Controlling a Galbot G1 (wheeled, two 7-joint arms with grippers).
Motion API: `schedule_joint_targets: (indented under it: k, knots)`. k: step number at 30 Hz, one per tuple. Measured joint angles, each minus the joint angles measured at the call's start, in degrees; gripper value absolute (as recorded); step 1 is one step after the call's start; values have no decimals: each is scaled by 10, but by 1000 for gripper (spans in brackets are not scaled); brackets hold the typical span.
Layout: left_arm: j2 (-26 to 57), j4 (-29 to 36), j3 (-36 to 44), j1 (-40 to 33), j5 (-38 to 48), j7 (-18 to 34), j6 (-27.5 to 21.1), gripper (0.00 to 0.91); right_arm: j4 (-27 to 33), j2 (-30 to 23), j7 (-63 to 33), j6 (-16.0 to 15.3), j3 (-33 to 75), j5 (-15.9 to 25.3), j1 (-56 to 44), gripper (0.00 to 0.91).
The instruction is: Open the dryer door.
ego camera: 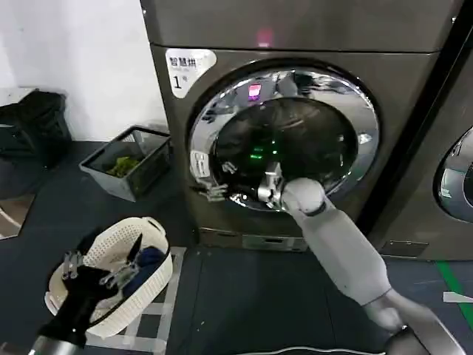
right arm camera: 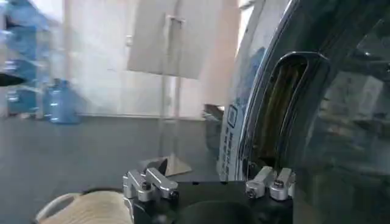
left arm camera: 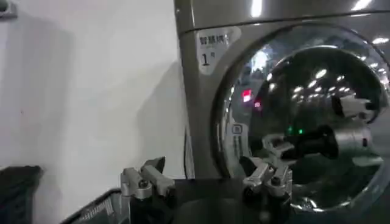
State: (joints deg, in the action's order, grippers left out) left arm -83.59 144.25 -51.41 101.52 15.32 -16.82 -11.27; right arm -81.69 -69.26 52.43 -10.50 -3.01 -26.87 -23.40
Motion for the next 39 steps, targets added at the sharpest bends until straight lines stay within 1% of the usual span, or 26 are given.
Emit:
schedule_joint_targets:
  k: [4, 6, 9, 13, 17, 24, 31, 35, 39]
  knots:
    - [37, -26, -6, -25, 44, 8, 3, 907, -26, 22, 43, -1, 2, -17, -12, 907]
    - [58, -41, -8, -42, 68, 21, 6, 907, -37, 30, 62, -6, 5, -22, -16, 907]
    - [89, -64, -5, -64, 105, 12, 21, 907, -48, 44, 95, -7, 10, -22, -24, 907]
    - [126, -89, -5, -84, 152, 5, 22, 907, -64, 59, 129, -7, 19, -24, -36, 907]
    - [163, -119, 0, -105, 201, -3, 32, 907, -82, 75, 166, -6, 30, -42, -50, 907]
    - [226, -184, 20, -150, 282, 2, 42, 907, -110, 100, 212, -5, 45, -59, -79, 907]
    - [275, -237, 65, -198, 323, 3, 53, 907, -129, 122, 270, 3, 60, -65, -104, 907]
    - [305, -265, 101, -224, 334, -18, 67, 907, -139, 132, 291, 3, 74, -66, -122, 907]
    - [330, -281, 135, -247, 332, -37, 70, 907, -143, 146, 309, 8, 96, -65, -147, 907]
